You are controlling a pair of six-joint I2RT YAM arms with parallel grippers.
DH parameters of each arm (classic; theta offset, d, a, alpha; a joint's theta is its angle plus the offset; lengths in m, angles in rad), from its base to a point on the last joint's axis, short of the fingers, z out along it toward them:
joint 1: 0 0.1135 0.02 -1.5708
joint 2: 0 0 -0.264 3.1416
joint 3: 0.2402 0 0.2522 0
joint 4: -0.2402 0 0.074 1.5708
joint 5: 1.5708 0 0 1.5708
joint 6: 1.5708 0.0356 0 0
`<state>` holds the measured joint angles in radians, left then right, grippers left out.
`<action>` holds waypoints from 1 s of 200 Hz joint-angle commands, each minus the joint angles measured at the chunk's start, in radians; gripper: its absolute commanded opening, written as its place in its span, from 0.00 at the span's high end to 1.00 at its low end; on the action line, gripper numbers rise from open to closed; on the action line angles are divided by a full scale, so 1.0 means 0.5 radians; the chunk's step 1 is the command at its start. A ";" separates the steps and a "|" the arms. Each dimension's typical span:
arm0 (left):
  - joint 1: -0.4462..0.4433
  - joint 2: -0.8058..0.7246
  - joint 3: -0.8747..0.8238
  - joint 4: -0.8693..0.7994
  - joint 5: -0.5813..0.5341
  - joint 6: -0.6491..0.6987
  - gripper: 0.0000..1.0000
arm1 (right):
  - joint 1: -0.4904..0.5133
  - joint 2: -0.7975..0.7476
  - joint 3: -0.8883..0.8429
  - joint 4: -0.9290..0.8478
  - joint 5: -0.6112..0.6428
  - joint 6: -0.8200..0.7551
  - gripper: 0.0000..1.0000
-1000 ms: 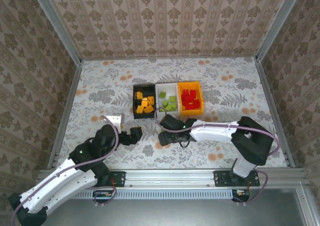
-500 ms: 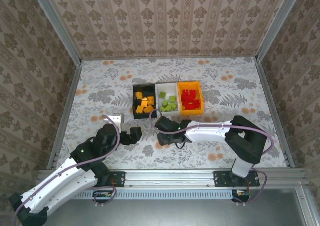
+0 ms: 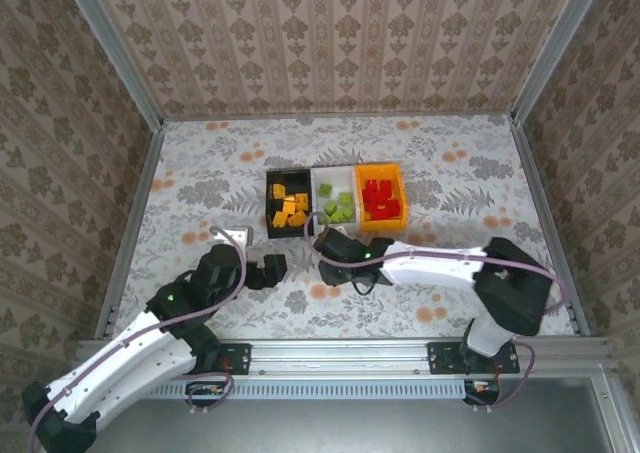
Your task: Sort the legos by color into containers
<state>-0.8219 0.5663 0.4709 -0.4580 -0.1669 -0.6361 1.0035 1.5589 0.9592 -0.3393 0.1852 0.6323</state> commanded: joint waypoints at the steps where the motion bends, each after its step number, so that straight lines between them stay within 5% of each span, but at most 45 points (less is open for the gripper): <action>1: 0.022 0.103 0.008 0.126 0.093 0.011 0.00 | -0.050 -0.313 -0.031 -0.138 0.140 -0.016 0.71; 42: 0.021 0.308 0.009 0.326 0.174 0.033 0.00 | -0.585 -0.549 0.005 -0.234 0.124 -0.113 0.71; 80: 0.025 0.545 0.049 0.468 0.247 0.094 0.00 | -1.029 -0.144 0.246 -0.177 -0.005 -0.175 0.70; 124: -0.027 1.045 0.228 0.546 0.286 0.227 0.03 | -1.179 0.265 0.565 -0.183 -0.067 -0.194 0.68; 135: -0.070 1.170 0.281 0.577 0.256 0.266 0.03 | -1.197 0.320 0.627 -0.205 -0.072 -0.182 0.62; 158: -0.162 1.417 0.430 0.626 0.169 0.328 0.04 | -1.219 0.335 0.695 -0.244 -0.139 -0.163 0.31; 200: -0.312 1.837 0.695 0.670 -0.044 0.431 0.05 | -1.175 -0.014 0.462 -0.131 -0.208 -0.159 0.20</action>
<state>-0.9474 1.4025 0.7429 -0.1535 -0.1040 -0.4870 0.4023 1.6760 1.2484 -0.4156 0.1135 0.5529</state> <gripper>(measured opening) 0.953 0.794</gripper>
